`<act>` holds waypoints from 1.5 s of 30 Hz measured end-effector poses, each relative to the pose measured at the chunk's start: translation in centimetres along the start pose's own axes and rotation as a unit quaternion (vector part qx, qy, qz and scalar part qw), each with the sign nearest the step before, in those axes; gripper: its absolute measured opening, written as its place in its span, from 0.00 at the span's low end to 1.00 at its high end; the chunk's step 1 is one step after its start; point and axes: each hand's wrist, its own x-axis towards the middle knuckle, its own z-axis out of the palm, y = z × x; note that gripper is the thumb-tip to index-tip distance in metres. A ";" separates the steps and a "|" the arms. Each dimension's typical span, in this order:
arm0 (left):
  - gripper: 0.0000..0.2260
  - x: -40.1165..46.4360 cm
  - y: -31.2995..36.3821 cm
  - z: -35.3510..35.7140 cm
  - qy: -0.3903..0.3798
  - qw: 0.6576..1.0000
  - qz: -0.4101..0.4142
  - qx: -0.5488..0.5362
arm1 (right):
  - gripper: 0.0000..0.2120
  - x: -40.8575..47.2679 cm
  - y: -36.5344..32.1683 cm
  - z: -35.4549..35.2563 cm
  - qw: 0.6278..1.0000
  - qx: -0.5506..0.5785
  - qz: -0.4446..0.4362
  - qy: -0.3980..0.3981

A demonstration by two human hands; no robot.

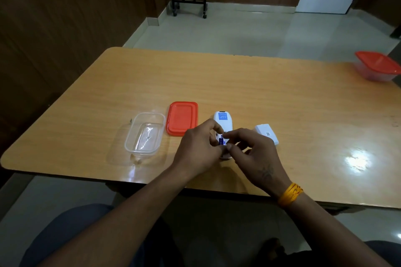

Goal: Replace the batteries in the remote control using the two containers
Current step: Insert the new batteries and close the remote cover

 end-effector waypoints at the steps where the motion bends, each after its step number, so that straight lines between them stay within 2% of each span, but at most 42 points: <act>1: 0.16 0.2 0.0 -0.1 0.005 1.000 -0.009 -0.017 | 0.09 -0.1 -0.2 0.1 1.000 0.011 -0.002 0.000; 3: 0.17 0.5 0.1 -0.2 0.009 1.000 0.003 -0.014 | 0.07 0.0 -0.2 0.3 0.999 0.036 0.021 0.002; 8: 0.25 0.2 0.6 0.4 -0.014 0.995 0.093 0.031 | 0.05 0.5 0.3 0.1 0.998 0.042 0.055 0.010; 10: 0.26 0.2 0.5 0.5 -0.016 0.993 0.115 0.026 | 0.02 0.7 0.4 -0.3 0.997 0.045 0.057 0.008; 14: 0.31 0.2 0.2 0.6 -0.006 0.986 0.158 0.044 | 0.03 0.7 0.3 -0.6 0.999 0.028 0.038 -0.006; 17: 0.36 0.5 -0.1 0.5 0.012 0.987 0.148 0.064 | 0.03 1.0 0.6 -0.9 0.998 0.006 0.019 0.057; 20: 0.38 1.0 -0.6 0.3 -0.016 0.980 0.124 0.153 | 0.03 1.3 1.1 -1.2 0.996 -0.032 0.010 0.086; 25: 0.36 1.1 -1.6 0.4 -0.050 0.972 0.106 0.202 | 0.04 0.7 1.5 0.0 0.994 -0.082 -0.037 0.058; 30: 0.32 1.3 -1.7 0.2 -0.049 0.973 0.112 0.195 | 0.04 0.9 1.4 0.5 0.987 -0.150 -0.064 0.014; 35: 0.34 1.5 -1.6 0.3 -0.047 0.974 0.108 0.193 | 0.05 1.3 1.3 0.8 0.992 -0.126 -0.002 0.010; 40: 0.30 1.2 -1.5 0.4 -0.041 0.977 0.104 0.181 | 0.04 1.5 0.9 1.2 0.990 -0.034 0.137 -0.001; 45: 0.30 1.3 -1.4 0.3 -0.044 0.976 0.097 0.191 | 0.05 1.8 0.2 0.8 0.957 0.095 0.276 0.000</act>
